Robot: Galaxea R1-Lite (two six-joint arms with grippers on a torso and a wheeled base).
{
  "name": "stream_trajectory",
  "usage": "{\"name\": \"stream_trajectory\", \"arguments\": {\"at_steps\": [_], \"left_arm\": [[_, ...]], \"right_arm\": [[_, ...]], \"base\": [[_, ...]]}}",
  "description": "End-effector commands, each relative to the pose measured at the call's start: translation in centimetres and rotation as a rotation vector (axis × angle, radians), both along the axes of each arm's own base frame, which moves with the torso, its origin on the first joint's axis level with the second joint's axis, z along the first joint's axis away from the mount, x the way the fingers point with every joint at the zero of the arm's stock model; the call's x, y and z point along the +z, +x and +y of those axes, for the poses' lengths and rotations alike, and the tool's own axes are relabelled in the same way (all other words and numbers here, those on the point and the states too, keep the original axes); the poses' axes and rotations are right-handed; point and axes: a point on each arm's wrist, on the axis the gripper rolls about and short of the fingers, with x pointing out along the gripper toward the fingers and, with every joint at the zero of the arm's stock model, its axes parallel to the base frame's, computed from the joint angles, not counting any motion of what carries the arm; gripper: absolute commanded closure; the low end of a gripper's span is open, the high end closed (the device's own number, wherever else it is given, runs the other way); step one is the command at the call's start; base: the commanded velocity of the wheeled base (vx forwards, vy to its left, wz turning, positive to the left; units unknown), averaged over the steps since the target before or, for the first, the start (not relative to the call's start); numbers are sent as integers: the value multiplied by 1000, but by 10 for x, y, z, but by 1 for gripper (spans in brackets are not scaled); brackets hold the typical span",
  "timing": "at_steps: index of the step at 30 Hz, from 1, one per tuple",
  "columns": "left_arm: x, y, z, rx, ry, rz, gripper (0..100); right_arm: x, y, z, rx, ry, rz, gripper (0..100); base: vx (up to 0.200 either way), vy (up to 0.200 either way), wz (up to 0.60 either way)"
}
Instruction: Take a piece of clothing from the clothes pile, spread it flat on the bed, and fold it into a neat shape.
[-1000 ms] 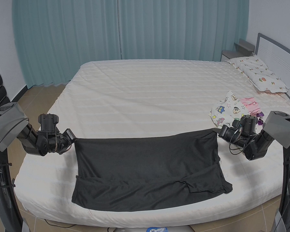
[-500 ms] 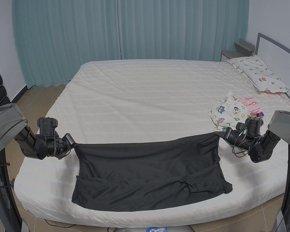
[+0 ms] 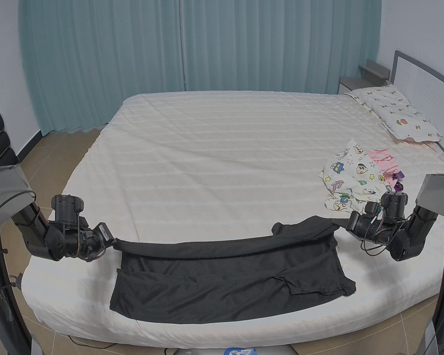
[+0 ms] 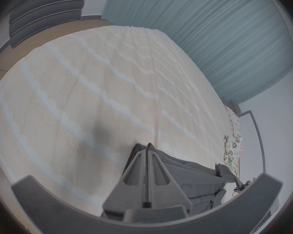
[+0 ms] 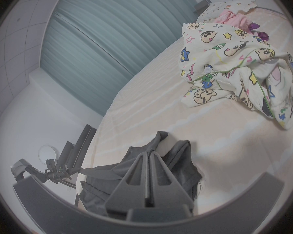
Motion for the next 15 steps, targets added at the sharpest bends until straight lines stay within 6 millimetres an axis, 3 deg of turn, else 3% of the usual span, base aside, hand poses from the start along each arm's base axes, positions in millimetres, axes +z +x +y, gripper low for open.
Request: {"name": "stream_trajectory", "arguments": {"at_steps": [1,8,15], "left_arm": [[-14,-23,1,-16,19,27,100],[-25,-40,4,-27,38,56,100],[-45,-56,2,-74,75,119,100]], "right_arm": [[-8,-18,-3,27,-40,27,100],[-13,-34,-11,16,-44,28,100],[-32,-48,-12,42,-87,72,100]], "base": [[0,0,0],[0,0,0],[0,0,0]]}}
